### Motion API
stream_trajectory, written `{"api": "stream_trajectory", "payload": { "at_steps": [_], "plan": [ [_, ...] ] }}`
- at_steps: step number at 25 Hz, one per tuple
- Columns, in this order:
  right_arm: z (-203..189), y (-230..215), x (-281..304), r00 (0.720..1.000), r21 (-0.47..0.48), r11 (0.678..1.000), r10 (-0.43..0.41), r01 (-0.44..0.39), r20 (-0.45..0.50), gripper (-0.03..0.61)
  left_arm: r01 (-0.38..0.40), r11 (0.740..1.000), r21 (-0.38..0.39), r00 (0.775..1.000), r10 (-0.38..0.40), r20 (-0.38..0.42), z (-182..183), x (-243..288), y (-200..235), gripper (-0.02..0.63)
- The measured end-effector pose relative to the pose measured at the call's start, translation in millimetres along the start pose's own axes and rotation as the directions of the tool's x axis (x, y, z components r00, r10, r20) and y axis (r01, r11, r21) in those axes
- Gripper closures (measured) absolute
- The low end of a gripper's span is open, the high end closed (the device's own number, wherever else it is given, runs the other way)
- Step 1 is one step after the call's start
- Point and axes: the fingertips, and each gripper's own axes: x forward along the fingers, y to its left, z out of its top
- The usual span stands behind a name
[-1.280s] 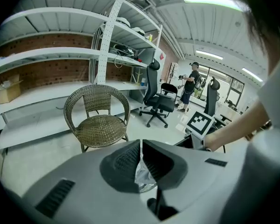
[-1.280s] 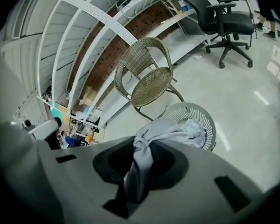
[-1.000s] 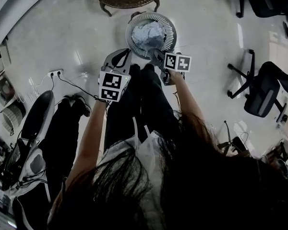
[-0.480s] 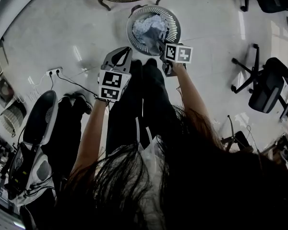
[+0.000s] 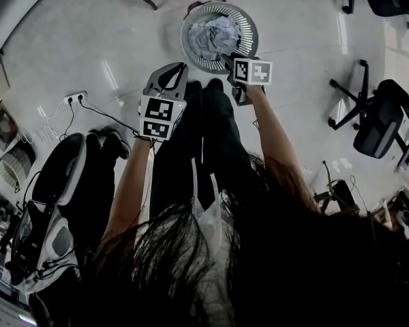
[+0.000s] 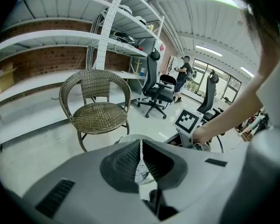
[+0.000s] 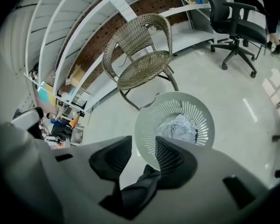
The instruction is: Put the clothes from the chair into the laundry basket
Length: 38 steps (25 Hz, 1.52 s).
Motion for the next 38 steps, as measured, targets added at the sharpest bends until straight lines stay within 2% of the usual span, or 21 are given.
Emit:
{"api": "stream_trajectory", "payload": {
  "at_steps": [6, 11, 20, 23, 30, 34, 38],
  "plan": [
    [4.6, 9.1, -8.0, 0.999, 0.009, 1.0, 0.018, -0.019, 0.046, 0.431, -0.005, 1.0, -0.001, 1.0, 0.005, 0.004, -1.9, -7.4, 0.2, 0.591],
    [15.6, 24.4, -29.4, 0.99, 0.005, 0.999, 0.048, -0.049, 0.134, 0.431, -0.012, 1.0, -0.007, 1.0, 0.012, 0.011, -2.1, -16.9, 0.7, 0.591],
    [40.8, 63.0, -95.9, 0.952, -0.1, 0.993, 0.087, -0.06, 0.294, 0.431, -0.033, 0.999, -0.019, 0.997, 0.034, 0.067, 19.6, -40.6, 2.8, 0.591],
    [48.2, 84.7, -123.6, 0.932, -0.12, 0.99, 0.117, -0.08, 0.343, 0.433, -0.037, 0.999, -0.017, 0.995, 0.038, 0.095, 32.2, -53.4, -1.4, 0.591],
    [67.9, 143.7, -194.5, 0.866, -0.15, 0.979, 0.19, -0.135, 0.463, 0.433, -0.031, 0.999, -0.021, 0.986, 0.034, 0.166, 63.5, -92.8, -18.9, 0.591],
    [76.5, 167.9, -232.3, 0.824, -0.149, 0.974, 0.222, -0.168, 0.522, 0.433, -0.017, 1.0, 0.015, 0.985, 0.014, 0.174, 70.1, -113.4, -29.4, 0.591],
    [82.0, 186.8, -261.8, 0.815, -0.225, 0.965, 0.235, -0.132, 0.53, 0.433, -0.017, 0.999, 0.034, 0.983, 0.011, 0.185, 78.0, -132.4, -33.8, 0.591]
  ]
}}
